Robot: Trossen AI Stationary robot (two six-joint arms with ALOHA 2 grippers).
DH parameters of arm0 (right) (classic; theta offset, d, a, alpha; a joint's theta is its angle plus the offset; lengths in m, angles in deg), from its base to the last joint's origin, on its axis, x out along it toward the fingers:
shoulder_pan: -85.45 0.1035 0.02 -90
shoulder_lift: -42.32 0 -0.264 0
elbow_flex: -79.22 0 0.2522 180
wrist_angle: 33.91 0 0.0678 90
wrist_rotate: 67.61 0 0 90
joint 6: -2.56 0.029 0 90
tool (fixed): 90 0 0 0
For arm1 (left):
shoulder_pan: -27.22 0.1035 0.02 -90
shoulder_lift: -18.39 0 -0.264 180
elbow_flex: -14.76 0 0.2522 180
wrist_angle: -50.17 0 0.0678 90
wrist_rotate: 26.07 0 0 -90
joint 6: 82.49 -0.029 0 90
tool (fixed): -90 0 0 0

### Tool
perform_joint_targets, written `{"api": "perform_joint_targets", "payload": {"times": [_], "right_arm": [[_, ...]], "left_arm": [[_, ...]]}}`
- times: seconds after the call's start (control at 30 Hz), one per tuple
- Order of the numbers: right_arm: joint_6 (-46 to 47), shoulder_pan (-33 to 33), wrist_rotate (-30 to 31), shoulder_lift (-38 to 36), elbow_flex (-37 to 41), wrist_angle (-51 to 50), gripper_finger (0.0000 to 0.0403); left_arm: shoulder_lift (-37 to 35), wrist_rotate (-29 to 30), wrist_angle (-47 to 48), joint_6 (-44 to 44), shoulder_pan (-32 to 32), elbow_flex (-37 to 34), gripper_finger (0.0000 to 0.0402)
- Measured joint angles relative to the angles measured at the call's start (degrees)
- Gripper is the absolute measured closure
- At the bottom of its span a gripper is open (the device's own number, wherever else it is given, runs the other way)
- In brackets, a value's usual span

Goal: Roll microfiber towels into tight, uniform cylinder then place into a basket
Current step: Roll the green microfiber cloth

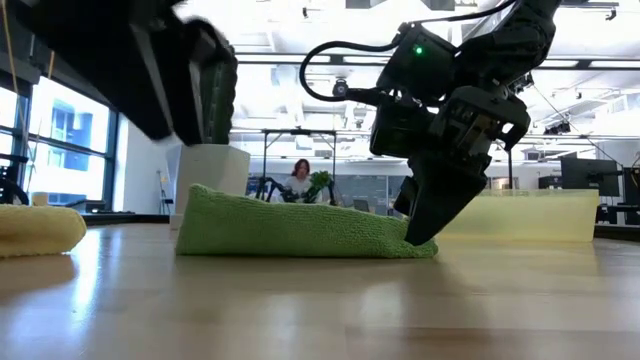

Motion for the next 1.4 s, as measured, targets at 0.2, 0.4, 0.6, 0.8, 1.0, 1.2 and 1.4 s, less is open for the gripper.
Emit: {"api": "perform_joint_targets", "payload": {"times": [0.2,0.4,0.6,0.8,1.0,1.2,1.4], "right_arm": [[0.0,0.0,-0.04,0.0,0.02,0.09,0.0402],[0.0,0.0,-0.04,0.0,0.02,0.11,0.0402],[0.0,0.0,-0.07,0.0,0.02,0.12,0.0402],[-0.62,0.0,-0.2,0.02,0.02,0.13,0.0402],[-0.87,0.0,-0.28,0.02,0.02,0.13,0.0402],[-0.87,0.0,-0.28,0.02,0.02,0.13,0.0402],[-0.9,0.0,-0.26,0.02,0.02,0.13,0.0402]], "left_arm": [[-0.02,10.64,-1.28,-2.3,-0.56,1.61,0.0245],[-0.02,10.55,-3.27,-2.26,2.0,-1.24,0.0245],[-0.02,3.13,-9.03,-1.35,4.82,-5.76,0.0245],[-0.02,1.27,-9.82,2.12,6.01,-9.49,0.0245],[-0.02,-0.07,-12.9,6.95,6.47,-12.34,0.0247],[-0.02,-5.08,-16.45,11.61,6.32,-13.28,0.0297],[-0.02,-7.19,-15.28,22.49,7.19,-13.3,0.0388]]}}
